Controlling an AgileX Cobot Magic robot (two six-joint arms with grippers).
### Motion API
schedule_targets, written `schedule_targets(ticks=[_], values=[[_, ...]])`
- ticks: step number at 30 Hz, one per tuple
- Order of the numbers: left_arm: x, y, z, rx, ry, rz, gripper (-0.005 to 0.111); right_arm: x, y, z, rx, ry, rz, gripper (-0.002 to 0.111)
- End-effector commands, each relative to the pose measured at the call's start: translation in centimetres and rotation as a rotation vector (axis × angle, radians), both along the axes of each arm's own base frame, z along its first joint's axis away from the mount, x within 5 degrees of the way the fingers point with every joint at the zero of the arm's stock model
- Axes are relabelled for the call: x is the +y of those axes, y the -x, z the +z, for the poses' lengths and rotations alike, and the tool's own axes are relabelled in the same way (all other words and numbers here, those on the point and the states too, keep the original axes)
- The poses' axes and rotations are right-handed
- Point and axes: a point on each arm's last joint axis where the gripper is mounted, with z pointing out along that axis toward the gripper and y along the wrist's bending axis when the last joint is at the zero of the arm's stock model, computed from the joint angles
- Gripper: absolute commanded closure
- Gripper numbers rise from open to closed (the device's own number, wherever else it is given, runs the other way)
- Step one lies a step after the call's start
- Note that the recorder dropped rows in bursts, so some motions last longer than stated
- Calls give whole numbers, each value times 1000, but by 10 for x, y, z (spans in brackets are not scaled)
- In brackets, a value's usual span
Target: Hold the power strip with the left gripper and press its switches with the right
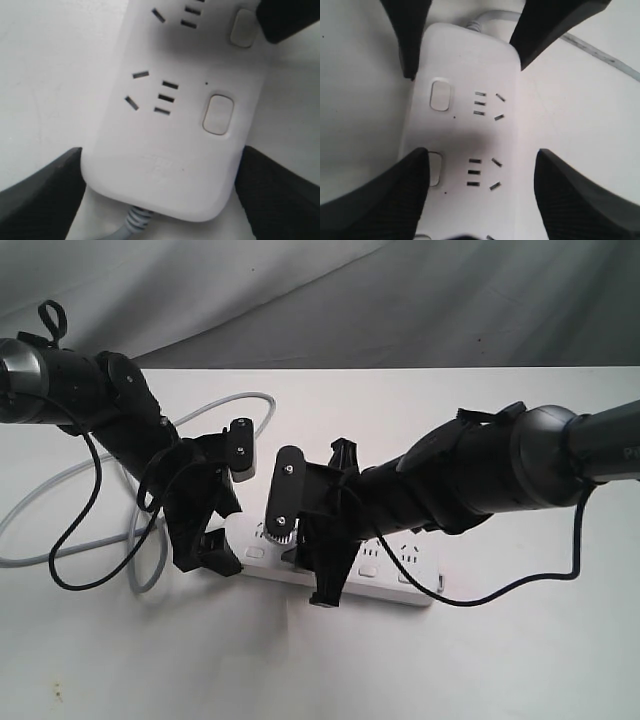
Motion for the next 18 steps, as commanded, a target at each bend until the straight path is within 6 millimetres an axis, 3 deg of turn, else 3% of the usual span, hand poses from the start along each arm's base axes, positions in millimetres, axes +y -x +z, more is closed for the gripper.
schedule_targets(ticks=[1,6,18], values=[[-1,0,-1,4,3,10,34,-2,3,27,-50,-36,-7,51],[-1,0,-1,4,3,10,34,-13,8,34,-72,-27,-50,51],[-1,0,-1,4,3,10,34,-32,14,18,-17,6,-87,51]])
